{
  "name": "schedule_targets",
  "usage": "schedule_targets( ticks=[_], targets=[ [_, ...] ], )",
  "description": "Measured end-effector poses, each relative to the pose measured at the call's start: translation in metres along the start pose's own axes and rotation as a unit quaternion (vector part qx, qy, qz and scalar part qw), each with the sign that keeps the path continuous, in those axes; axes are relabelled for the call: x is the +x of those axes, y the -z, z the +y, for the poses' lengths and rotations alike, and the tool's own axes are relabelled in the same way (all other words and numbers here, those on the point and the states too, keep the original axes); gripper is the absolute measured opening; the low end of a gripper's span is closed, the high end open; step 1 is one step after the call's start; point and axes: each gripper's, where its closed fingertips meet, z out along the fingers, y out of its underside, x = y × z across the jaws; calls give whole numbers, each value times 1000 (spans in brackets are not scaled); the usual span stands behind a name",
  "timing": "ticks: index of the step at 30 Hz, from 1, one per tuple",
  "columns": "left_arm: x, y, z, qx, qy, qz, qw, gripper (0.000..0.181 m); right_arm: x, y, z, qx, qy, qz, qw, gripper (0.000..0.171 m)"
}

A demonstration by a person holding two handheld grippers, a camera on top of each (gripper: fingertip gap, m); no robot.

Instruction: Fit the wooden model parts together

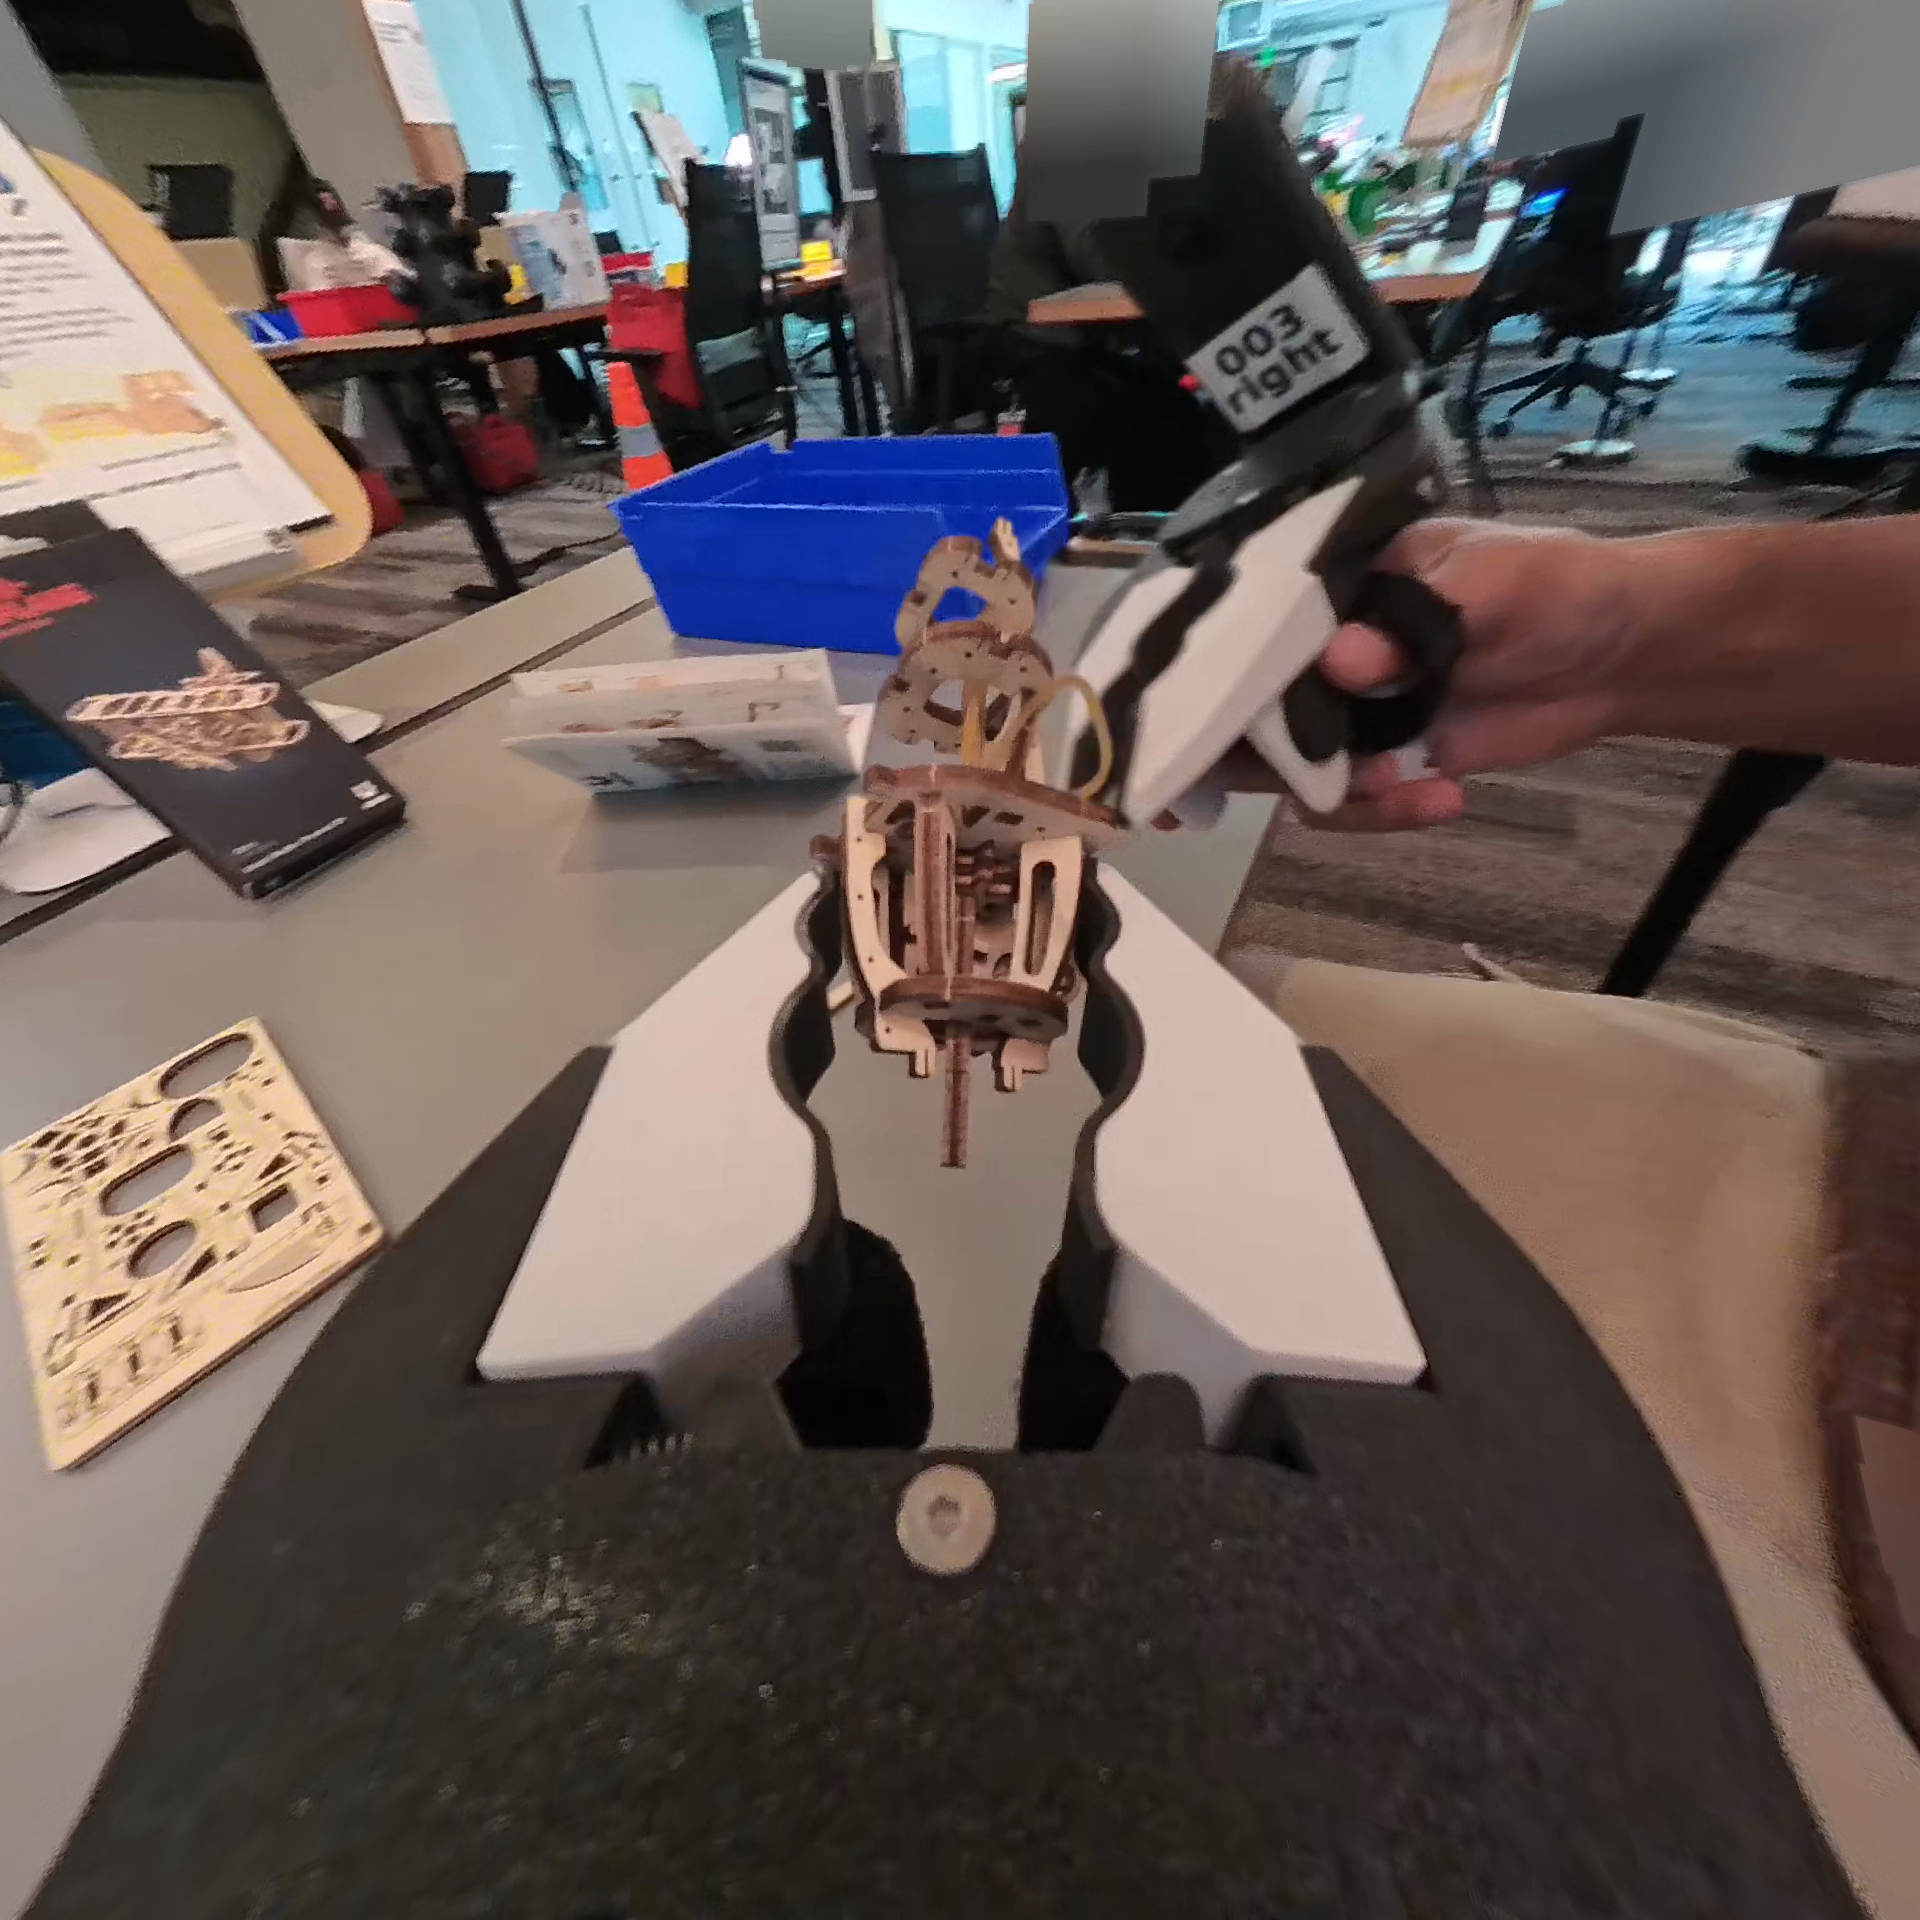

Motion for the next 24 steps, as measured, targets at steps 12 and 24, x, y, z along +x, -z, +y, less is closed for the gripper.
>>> schedule_targets(
  ticks=[12,24],
  targets=[
    [-28,-2,25,-62,-28,-81,994,43,105,33,35,-79,85,209,971,24],
    [-43,-3,55,-126,13,-100,987,43,176,31,63,-184,119,254,942,23]
  ],
)
